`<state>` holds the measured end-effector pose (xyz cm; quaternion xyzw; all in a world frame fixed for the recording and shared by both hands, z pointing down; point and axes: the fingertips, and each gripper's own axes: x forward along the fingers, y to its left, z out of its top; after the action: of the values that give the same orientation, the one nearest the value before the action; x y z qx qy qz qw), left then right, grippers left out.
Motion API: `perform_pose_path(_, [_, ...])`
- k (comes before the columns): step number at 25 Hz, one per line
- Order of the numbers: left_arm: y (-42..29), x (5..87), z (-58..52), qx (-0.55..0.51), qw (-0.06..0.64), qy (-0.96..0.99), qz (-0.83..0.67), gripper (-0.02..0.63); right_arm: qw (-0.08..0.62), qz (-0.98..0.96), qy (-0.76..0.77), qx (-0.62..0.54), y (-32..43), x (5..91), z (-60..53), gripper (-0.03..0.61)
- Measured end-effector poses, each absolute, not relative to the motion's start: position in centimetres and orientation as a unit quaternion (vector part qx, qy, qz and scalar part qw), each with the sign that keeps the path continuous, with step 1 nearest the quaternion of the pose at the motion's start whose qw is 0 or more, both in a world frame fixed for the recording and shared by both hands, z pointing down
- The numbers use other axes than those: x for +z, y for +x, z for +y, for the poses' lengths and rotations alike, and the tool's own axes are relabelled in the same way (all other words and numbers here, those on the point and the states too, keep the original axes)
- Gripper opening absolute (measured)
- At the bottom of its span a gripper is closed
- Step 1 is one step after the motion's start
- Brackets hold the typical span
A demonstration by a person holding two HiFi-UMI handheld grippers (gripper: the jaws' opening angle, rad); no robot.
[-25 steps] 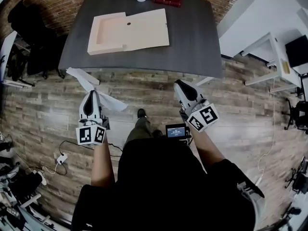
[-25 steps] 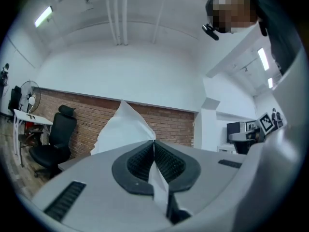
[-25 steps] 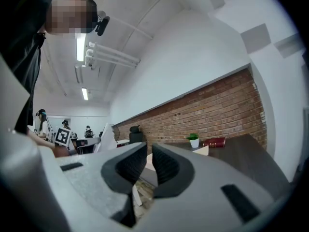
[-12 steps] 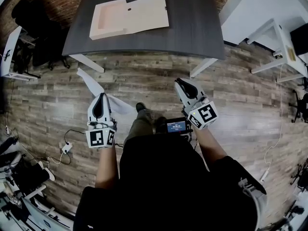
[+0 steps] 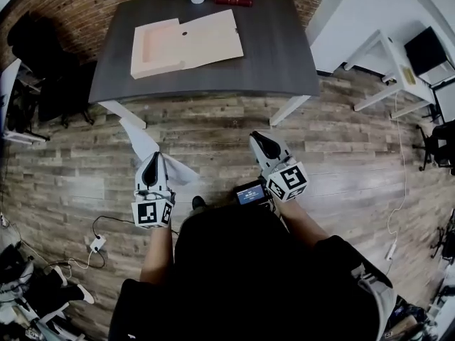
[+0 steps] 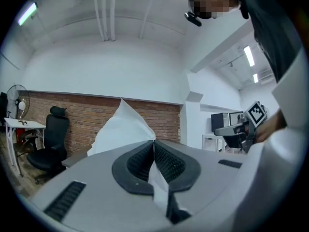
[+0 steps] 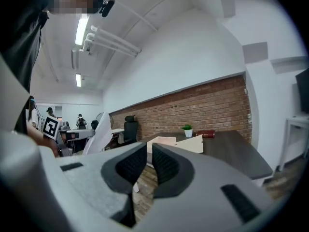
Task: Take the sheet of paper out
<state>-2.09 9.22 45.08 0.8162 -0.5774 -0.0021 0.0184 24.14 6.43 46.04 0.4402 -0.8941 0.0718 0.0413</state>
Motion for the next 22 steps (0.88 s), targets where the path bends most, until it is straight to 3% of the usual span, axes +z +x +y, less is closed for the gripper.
perform_pose_path(8, [-6.3, 44.4, 8.8, -0.012, 0.021, 0.818, -0.574, -0.003, 0.029, -0.902, 0.428, 0.044, 18.7, 44.0, 5.8, 0.035])
perform_pose_path(22, [-5.2, 44.8, 9.7, -0.02, 0.05, 0.825, -0.562, -0.002, 0.028, -0.9, 0.432, 0.054, 19.2, 44.4, 6.5, 0.034])
